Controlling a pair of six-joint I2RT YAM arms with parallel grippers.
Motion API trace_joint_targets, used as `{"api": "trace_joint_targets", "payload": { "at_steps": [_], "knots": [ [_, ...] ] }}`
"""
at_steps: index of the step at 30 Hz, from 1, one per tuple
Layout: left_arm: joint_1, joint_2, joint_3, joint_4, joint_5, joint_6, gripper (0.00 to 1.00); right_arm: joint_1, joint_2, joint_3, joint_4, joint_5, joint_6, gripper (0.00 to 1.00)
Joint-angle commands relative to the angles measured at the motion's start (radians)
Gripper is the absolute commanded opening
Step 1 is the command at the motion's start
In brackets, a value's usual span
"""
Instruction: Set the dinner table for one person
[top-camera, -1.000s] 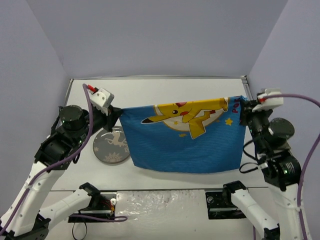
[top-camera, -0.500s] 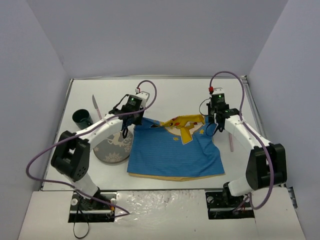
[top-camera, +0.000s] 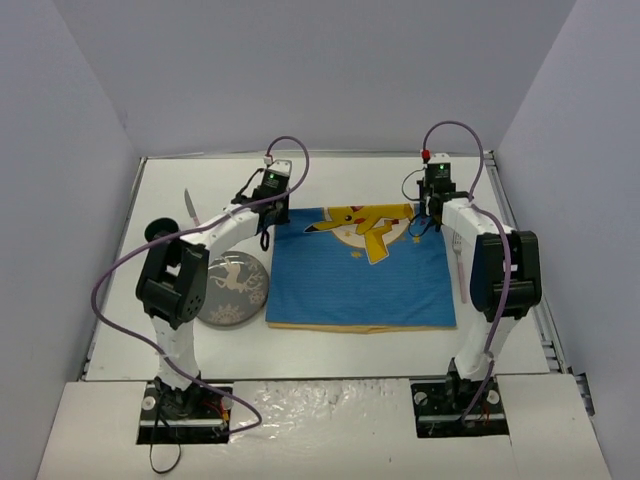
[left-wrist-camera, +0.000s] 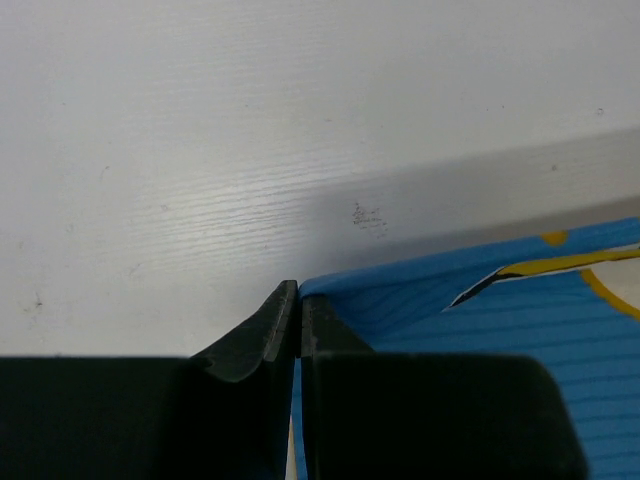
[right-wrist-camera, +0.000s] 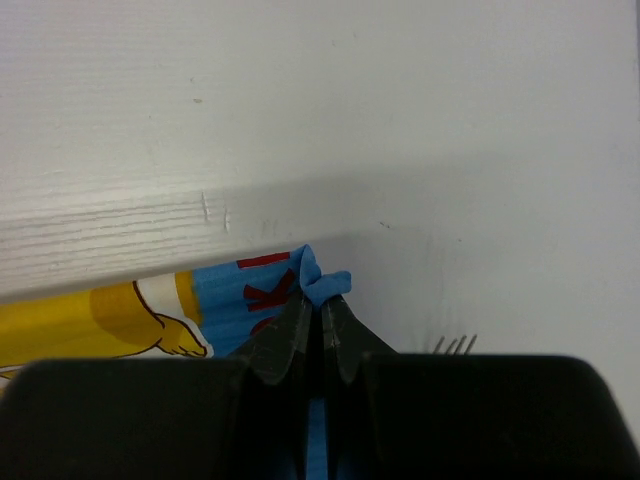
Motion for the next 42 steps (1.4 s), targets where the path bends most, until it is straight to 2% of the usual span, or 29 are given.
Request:
{"api": "trace_joint_targets", "payload": {
  "at_steps": [1,5,8,10,12,13,15,19,23,26,31,42],
  "knots": [
    [0.023,0.031,0.084,-0.001,-0.044,-0.053,0.0,-0.027,0.084,0.111,0.068,-0.022,-0.079,0.0],
    [0.035,0.069,0.106,-0.005,-0.049,-0.077,0.0,-0.034,0.131,0.171,0.066,-0.052,-0.082,0.06],
    [0.047,0.083,0.126,-0.009,-0.053,-0.086,0.01,-0.032,0.155,0.225,0.034,-0.059,-0.072,0.25],
    [0.054,0.08,0.152,-0.016,-0.052,-0.061,0.25,-0.033,0.132,0.239,0.002,-0.054,-0.052,0.39],
    [0.055,0.065,0.18,-0.026,-0.054,-0.025,0.44,-0.032,0.077,0.238,-0.024,-0.035,-0.025,0.47],
    [0.054,0.049,0.196,-0.036,-0.054,-0.006,0.5,-0.032,0.051,0.232,-0.037,-0.02,0.002,0.49],
    [0.053,0.006,0.214,-0.061,-0.04,-0.002,0.54,-0.036,0.006,0.217,-0.103,0.003,0.103,0.5],
    [0.034,-0.086,0.194,-0.113,0.006,-0.048,0.7,-0.039,-0.134,0.096,-0.154,-0.039,0.285,0.5],
    [-0.014,-0.197,0.063,-0.133,0.075,-0.122,0.71,-0.038,-0.252,-0.059,-0.144,-0.189,0.424,0.5],
    [-0.048,-0.248,-0.05,-0.113,0.121,-0.185,0.71,-0.036,-0.319,-0.209,-0.113,-0.235,0.506,0.5],
    [-0.106,-0.258,-0.201,-0.063,0.129,-0.233,0.7,-0.037,-0.452,-0.459,-0.058,-0.218,0.57,0.49],
    [-0.125,-0.205,-0.416,0.02,0.155,-0.384,0.62,-0.099,-0.612,-0.771,-0.033,-0.182,0.725,0.49]
  ]
}}
